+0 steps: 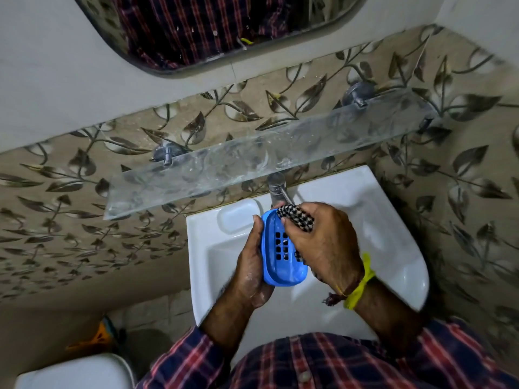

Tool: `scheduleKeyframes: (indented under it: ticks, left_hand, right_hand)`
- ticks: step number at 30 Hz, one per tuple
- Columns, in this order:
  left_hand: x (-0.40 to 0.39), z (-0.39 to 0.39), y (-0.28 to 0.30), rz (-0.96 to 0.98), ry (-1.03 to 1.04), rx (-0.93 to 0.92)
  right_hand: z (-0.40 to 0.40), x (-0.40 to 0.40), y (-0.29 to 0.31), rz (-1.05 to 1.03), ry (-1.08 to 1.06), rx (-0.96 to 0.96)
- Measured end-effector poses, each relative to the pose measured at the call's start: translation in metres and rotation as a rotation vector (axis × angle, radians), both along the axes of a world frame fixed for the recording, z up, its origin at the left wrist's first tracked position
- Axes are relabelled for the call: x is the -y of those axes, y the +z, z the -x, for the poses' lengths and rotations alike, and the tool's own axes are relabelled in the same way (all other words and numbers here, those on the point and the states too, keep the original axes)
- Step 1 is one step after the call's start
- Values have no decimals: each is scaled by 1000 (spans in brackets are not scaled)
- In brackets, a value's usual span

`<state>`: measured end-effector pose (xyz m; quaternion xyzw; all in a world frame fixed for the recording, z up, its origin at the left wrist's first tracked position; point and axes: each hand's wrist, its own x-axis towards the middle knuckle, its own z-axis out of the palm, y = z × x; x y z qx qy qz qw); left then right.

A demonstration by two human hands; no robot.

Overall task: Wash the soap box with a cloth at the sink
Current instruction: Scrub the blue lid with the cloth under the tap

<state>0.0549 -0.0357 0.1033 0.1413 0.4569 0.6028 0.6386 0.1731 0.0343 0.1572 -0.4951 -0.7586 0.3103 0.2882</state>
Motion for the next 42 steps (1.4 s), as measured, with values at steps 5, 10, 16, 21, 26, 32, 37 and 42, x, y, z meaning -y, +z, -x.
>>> scheduleKeyframes:
  ticks: [5, 10, 16, 21, 26, 32, 37, 42]
  left_hand:
    - [2, -6, 7, -11, 22, -66]
    - [5, -7, 7, -17, 30, -191]
    - [1, 2, 21, -109, 13, -164]
    - [3, -8, 16, -82, 15, -231]
    - [4, -12, 11, -98, -4, -298]
    - [1, -8, 22, -116, -26, -271]
    - [3, -2, 28, -187, -51, -225]
    - [0, -4, 28, -175, -51, -232]
  right_hand:
    - [11, 3, 5, 679, -103, -539]
    - [11, 11, 10, 967, -87, -755]
    - [8, 16, 13, 715, 81, -590]
    - [0, 4, 18, 959, 5, -771]
    - [-1, 10, 14, 1054, -85, -822]
    - [-5, 14, 16, 1075, -7, -812]
    - [-9, 14, 17, 1053, 86, -727]
    - [-7, 11, 20, 1038, 99, -750]
